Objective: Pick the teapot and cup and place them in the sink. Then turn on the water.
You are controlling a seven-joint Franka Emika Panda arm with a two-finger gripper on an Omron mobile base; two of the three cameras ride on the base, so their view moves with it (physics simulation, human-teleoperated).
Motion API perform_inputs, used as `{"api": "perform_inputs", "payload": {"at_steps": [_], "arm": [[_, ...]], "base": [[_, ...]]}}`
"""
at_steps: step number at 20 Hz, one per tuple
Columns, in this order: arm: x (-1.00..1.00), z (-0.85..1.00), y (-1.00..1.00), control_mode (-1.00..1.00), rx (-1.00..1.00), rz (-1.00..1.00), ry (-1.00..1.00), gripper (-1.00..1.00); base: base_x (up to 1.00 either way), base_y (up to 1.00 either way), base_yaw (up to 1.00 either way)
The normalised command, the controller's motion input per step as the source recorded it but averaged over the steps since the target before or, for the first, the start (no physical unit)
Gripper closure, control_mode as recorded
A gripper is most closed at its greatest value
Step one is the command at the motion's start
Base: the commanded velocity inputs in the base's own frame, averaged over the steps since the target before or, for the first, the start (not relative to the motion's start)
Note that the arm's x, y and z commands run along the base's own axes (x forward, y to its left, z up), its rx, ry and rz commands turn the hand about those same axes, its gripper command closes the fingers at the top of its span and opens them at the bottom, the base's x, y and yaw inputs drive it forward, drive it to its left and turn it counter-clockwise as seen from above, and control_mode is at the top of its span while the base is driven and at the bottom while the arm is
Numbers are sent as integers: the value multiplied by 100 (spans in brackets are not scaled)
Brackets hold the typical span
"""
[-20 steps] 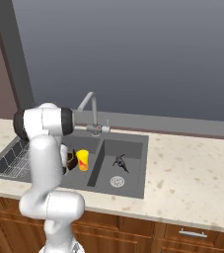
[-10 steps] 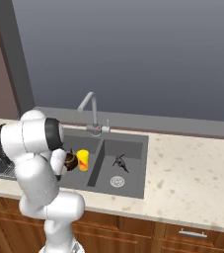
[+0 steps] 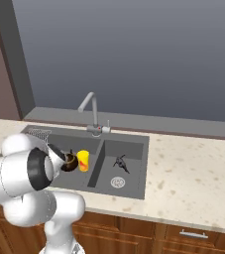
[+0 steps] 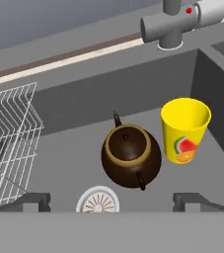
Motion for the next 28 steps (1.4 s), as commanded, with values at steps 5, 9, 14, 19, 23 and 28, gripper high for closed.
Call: {"api": "perform_inputs", "payload": {"at_steps": [5, 9, 14, 19, 23, 28], "arm": [[0, 100, 0, -100, 0, 0, 0, -100], [-19, 87, 0, -100, 0, 0, 0, -100], [-52, 55, 0, -100, 0, 1, 0, -100], [-81, 41, -14, -100, -7, 8, -12, -100], [-84, 43, -41, -100, -8, 15, -17, -100], [-67, 55, -68, -100, -3, 21, -19, -100]], "base": [[0, 0, 0], [0, 0, 0], [0, 0, 0], [0, 0, 0], [0, 0, 0], [0, 0, 0]]}}
